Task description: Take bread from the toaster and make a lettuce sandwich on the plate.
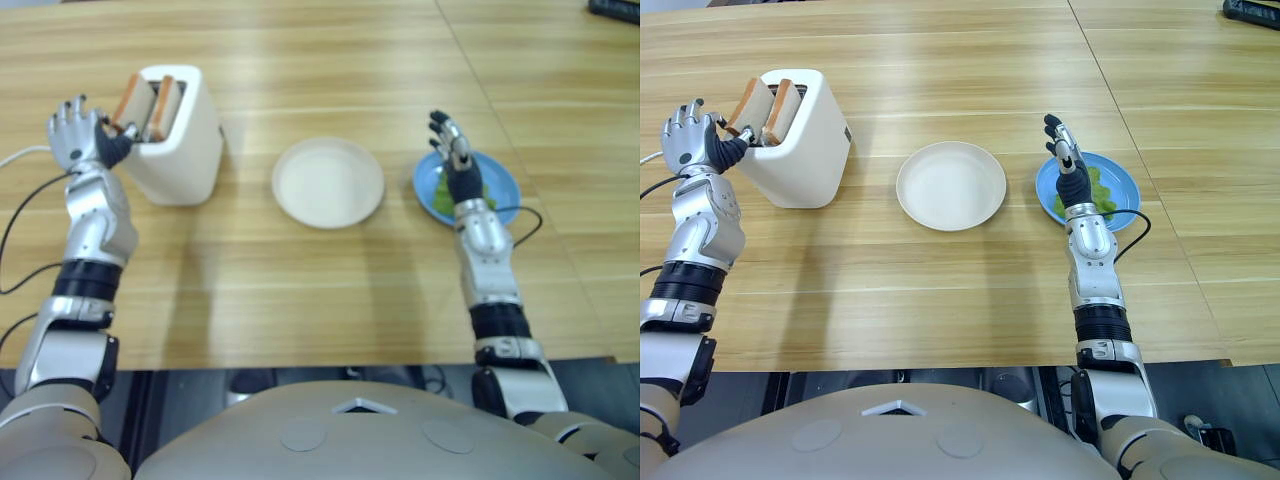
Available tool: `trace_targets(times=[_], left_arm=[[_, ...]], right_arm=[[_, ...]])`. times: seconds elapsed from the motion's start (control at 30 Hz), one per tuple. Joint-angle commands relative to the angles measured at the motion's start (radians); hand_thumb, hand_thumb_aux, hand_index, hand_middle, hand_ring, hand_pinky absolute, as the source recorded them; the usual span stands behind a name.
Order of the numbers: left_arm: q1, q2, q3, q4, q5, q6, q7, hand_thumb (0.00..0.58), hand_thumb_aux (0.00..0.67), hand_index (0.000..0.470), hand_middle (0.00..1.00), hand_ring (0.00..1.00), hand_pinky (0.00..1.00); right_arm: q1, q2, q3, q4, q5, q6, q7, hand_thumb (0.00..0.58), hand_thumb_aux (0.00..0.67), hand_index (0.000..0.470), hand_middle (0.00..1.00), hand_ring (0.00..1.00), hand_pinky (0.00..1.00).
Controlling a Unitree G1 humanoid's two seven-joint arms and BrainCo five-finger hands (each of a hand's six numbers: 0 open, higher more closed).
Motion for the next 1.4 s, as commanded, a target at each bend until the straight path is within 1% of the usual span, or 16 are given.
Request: trace_targets(times=[0.03,0.13,0.3,0.43,0.53,0.6,0.67,0.77,0.83,0.87,0.93,1.0,1.07,1.13,1.27,1.4], left_arm=[[0.014,-0.022,-0.019,-0.054,0.014,-0.026,0.034,0.580,0.670,0.460,1.00,1.00,1.00],[0.027,-0.034,0.010,-0.150,0.023,-0.045,0.100,0.580,0.670,0.460,1.00,1.00,1.00],[0.063,-0.041,0.095,-0.358,0.045,-0.053,0.214,0.580,0.670,0.460,1.00,1.00,1.00],[0.102,-0.051,0.172,-0.508,0.064,-0.093,0.312,0.580,0.670,0.460,1.00,1.00,1.00],[0.124,-0.066,0.210,-0.612,0.044,-0.155,0.336,0.580,0.670,0.460,1.00,1.00,1.00],[0.117,-0.095,0.216,-0.646,-0.063,-0.238,0.296,0.580,0.670,0.460,1.00,1.00,1.00],[0.097,-0.130,0.192,-0.640,-0.178,-0.323,0.228,0.580,0.670,0.460,1.00,1.00,1.00],[0.062,-0.214,0.119,-0.528,-0.363,-0.428,0.068,0.580,0.670,0.460,1.00,1.00,1.00],[0.050,-0.275,0.070,-0.432,-0.435,-0.484,0.003,0.580,0.670,0.460,1.00,1.00,1.00],[0.043,-0.306,0.046,-0.384,-0.472,-0.496,-0.043,0.580,0.670,0.460,1.00,1.00,1.00],[0.038,-0.355,0.038,-0.299,-0.496,-0.512,-0.055,0.580,0.670,0.460,1.00,1.00,1.00],[0.027,-0.392,0.035,-0.181,-0.522,-0.527,-0.073,0.580,0.670,0.460,1.00,1.00,1.00],[0.019,-0.425,0.034,-0.075,-0.566,-0.549,-0.110,0.580,0.670,0.460,1.00,1.00,1.00],[0.011,-0.440,0.028,0.019,-0.563,-0.563,-0.115,0.580,0.670,0.460,1.00,1.00,1.00],[-0.022,-0.456,-0.021,0.190,-0.527,-0.566,-0.149,0.580,0.670,0.460,1.00,1.00,1.00],[-0.055,-0.464,-0.091,0.320,-0.461,-0.569,-0.160,0.580,0.670,0.460,1.00,1.00,1.00]], right_arm=[[0.011,0.001,-0.002,-0.004,0.007,0.019,0.006,0.000,0.000,0.000,0.00,0.00,0.00],[0.012,0.002,-0.001,-0.003,0.007,0.021,0.006,0.000,0.000,0.000,0.00,0.00,0.00],[0.013,0.003,-0.001,0.000,0.006,0.023,0.006,0.000,0.000,0.000,0.00,0.00,0.00],[0.012,0.006,0.002,0.004,0.005,0.023,0.006,0.000,0.000,0.000,0.00,0.00,0.00],[0.011,0.007,0.002,0.006,0.006,0.024,0.006,0.000,0.000,0.000,0.00,0.00,0.00],[0.011,0.007,0.001,0.005,0.007,0.026,0.007,0.000,0.000,0.000,0.00,0.00,0.00],[0.011,0.007,-0.001,0.001,0.009,0.027,0.006,0.000,0.000,0.000,0.00,0.00,0.00],[0.002,-0.009,-0.019,-0.009,0.008,0.024,-0.004,0.000,0.000,0.000,0.00,0.00,0.00],[-0.001,-0.054,-0.031,-0.015,-0.058,0.007,-0.049,0.000,0.000,0.000,0.00,0.00,0.00],[0.000,-0.092,-0.030,-0.014,-0.124,-0.002,-0.089,0.000,0.000,0.000,0.00,0.00,0.00],[-0.002,-0.184,-0.005,0.001,-0.297,-0.003,-0.193,0.000,0.000,0.000,0.00,0.00,0.00],[-0.001,-0.296,0.056,0.007,-0.521,0.035,-0.310,0.000,0.000,0.000,0.00,0.00,0.00],[-0.008,-0.404,0.136,0.020,-0.730,0.097,-0.393,0.000,0.000,0.000,0.00,0.00,0.00],[-0.039,-0.483,0.213,0.085,-0.869,0.146,-0.451,0.000,0.000,0.000,0.00,0.00,0.00],[-0.078,-0.575,0.322,0.198,-1.015,0.206,-0.492,0.000,0.000,0.000,0.00,0.00,0.00],[-0.109,-0.611,0.411,0.296,-1.085,0.232,-0.500,0.000,0.000,0.000,0.00,0.00,0.00]])
